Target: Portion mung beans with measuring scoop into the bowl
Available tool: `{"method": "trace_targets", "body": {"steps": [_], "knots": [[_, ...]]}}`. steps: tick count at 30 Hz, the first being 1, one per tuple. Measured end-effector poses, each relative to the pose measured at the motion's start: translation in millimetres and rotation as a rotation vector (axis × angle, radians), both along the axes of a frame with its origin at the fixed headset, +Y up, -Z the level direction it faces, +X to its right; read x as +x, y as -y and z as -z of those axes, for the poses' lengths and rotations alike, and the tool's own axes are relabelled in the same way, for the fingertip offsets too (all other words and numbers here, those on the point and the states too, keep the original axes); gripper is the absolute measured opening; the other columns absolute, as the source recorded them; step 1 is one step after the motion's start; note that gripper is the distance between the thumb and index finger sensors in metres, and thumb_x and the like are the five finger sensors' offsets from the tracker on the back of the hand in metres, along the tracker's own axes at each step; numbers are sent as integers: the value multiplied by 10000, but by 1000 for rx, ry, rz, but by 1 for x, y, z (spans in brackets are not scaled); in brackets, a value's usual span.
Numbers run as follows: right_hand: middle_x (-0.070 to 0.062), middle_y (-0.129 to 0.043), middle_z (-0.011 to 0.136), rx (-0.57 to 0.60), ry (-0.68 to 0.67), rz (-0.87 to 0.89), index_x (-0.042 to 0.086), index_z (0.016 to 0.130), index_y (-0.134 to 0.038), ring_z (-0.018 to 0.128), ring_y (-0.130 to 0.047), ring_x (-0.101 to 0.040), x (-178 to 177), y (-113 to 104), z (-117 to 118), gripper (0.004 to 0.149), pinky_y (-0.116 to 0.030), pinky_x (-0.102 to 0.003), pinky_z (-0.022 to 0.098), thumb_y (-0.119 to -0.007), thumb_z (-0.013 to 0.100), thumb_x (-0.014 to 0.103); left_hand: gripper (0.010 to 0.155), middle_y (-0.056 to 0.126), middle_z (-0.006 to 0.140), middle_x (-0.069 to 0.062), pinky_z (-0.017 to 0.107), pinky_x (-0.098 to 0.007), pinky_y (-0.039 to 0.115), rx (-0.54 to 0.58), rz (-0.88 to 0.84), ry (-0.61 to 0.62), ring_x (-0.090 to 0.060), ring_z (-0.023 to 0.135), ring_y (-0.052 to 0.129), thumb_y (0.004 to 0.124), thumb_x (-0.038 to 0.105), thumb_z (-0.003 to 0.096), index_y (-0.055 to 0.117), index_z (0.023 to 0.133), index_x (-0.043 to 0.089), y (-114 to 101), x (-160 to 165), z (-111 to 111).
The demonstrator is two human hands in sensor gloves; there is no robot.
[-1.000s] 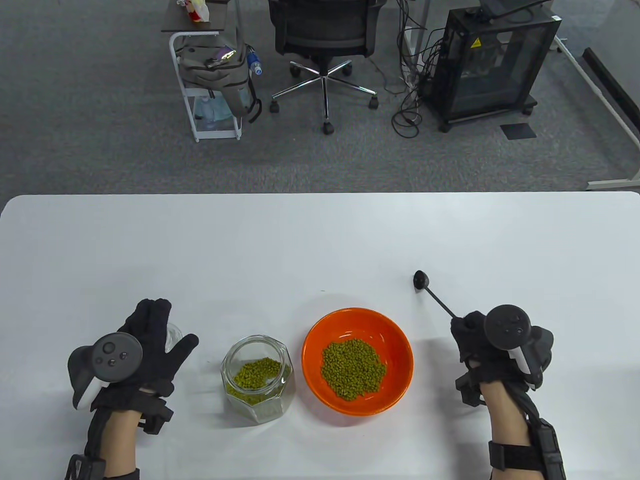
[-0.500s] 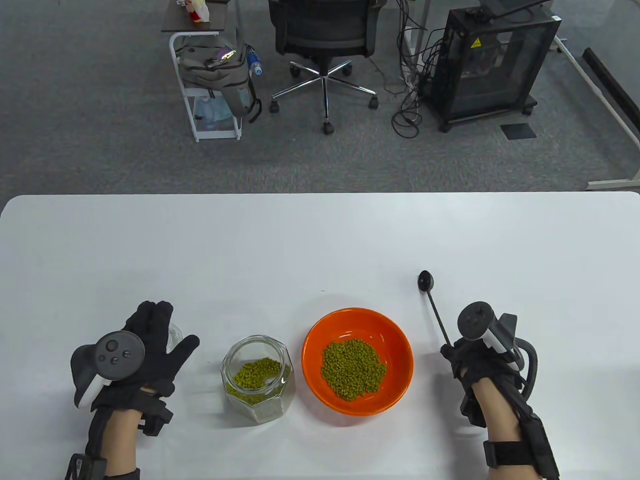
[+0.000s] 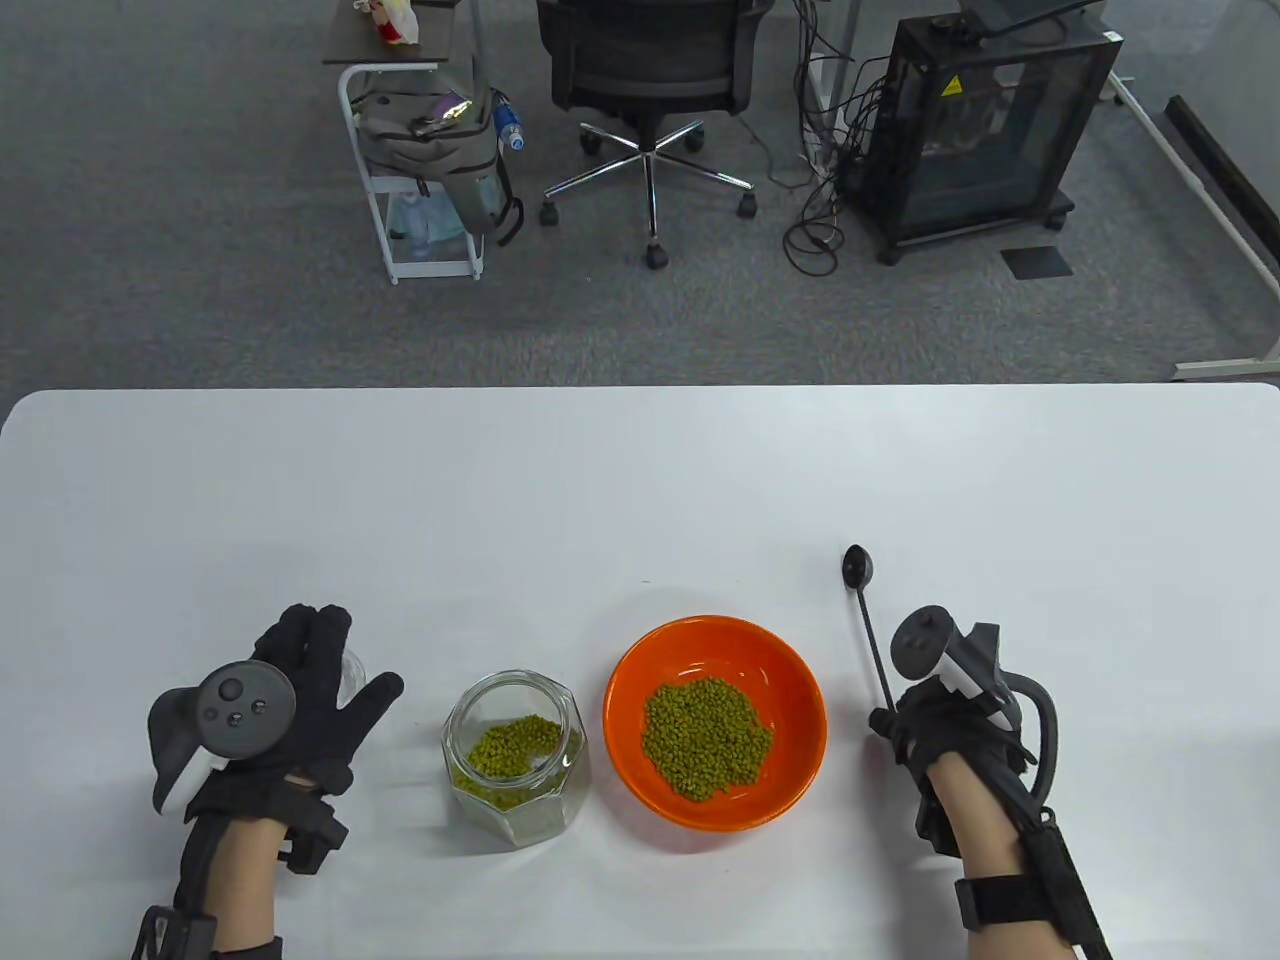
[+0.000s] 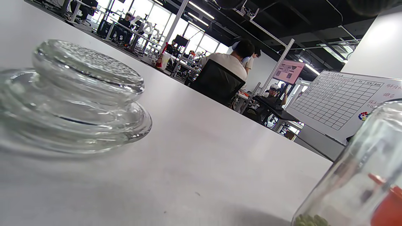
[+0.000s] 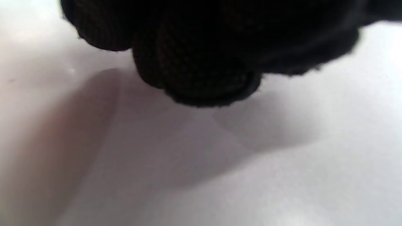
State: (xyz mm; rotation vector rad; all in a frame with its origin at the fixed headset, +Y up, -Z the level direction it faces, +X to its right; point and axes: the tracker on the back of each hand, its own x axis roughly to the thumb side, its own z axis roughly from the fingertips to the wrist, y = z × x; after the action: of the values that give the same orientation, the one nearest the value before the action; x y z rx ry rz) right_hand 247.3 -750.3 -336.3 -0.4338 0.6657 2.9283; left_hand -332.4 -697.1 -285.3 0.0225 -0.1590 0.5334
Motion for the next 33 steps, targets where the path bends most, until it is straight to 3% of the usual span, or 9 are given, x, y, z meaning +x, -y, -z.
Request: {"method": "trace_targets", "body": {"steps": [12,33], "knots": [[-56,-1064,331,-51,22,-32,136,547,-1001,159,-1004,-209,2,3,2,464,-866,-387,206,-786,441,534,988,205,1162,-281,703,-795,296,-30,16,11,-602,1061,281,569,792,506,326,1140,75,3,4,1],[-25,-1064,253,-81,106,81,154,469,-1001,97,-994,-193,22,10,3,477,-871,-384,175,-792,426,581,985,208,1160,-283,701,-795,294,-69,30,14,-604,1059,284,569,789,508,328,1139,73,6,6,2]]}}
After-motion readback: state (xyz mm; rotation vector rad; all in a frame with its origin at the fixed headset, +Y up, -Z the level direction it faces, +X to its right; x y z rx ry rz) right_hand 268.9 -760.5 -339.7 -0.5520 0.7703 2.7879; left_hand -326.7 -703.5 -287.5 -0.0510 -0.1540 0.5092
